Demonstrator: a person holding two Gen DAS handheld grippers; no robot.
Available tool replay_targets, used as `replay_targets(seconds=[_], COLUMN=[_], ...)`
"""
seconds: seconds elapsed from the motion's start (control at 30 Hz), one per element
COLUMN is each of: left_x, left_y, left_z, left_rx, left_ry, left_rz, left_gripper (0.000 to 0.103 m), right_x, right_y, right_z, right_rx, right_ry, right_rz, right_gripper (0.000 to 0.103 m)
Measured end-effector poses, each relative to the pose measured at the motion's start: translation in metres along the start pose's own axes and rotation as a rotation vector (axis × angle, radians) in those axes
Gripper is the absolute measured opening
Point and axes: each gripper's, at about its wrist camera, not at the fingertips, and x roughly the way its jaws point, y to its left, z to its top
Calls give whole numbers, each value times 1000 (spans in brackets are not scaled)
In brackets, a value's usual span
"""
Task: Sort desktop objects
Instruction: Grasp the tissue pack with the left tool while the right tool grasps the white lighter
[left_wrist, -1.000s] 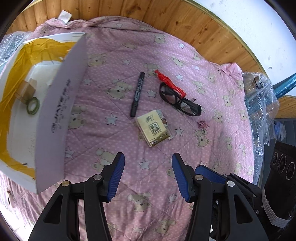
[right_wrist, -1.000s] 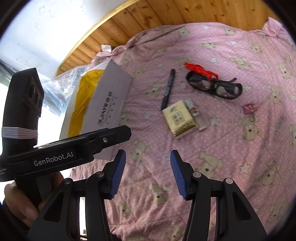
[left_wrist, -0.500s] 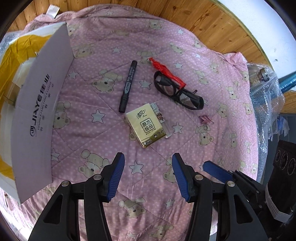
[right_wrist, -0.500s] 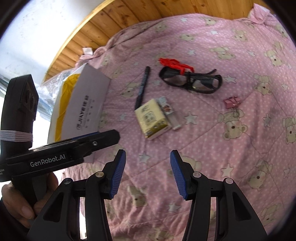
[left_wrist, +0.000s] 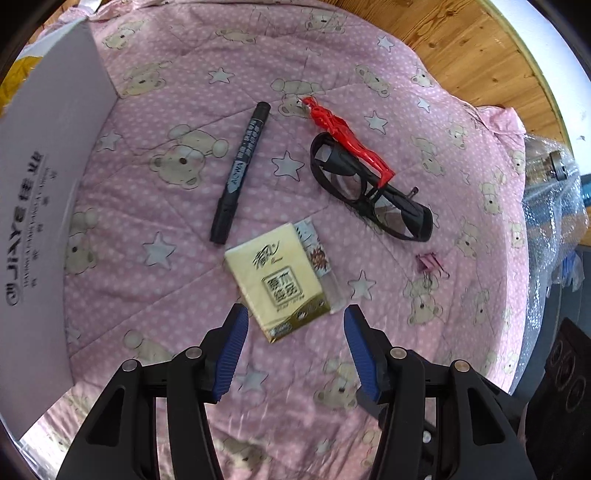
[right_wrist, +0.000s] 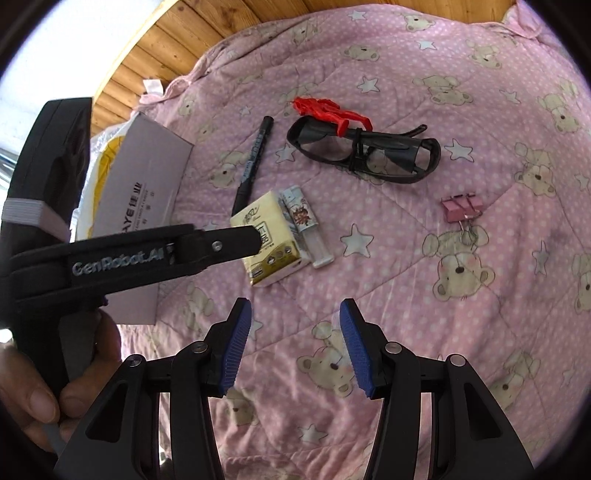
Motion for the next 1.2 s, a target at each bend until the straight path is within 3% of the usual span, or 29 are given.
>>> replay_targets(seconds=[0.17,0.27,0.43,0.5,0.73,1.13,1.17,1.2], left_x=[23,30,41,42,24,24,25,24], left_y=[3,2,11,37,87,86,86,86], left_z=[11,16,15,10,-6,3,4,5], left_rx=[-31,-30,-23,-108,-192,-172,-173,-172], left_ry=[31,19,51,77,32,14,12,6], left_rz=[10,31,151,161,65,57,54,58], left_gripper=[56,67,68,68,67,67,67,66], right_x=[7,11,19,25,42,81,81,82], right_y=[-7,-11,-11,-7,14,17,18,19], right_z=[10,17,26,28,34,42,41,41], right_rx=[-16,-23,-33,-56,-153,-207,-218,-227], right_ry=[10,14,21,36,40,47,42,38], right_rz=[-16,-15,-11,-16,-28,-122,-134,-150], right_gripper=[54,54,54,54,54,52,49,36])
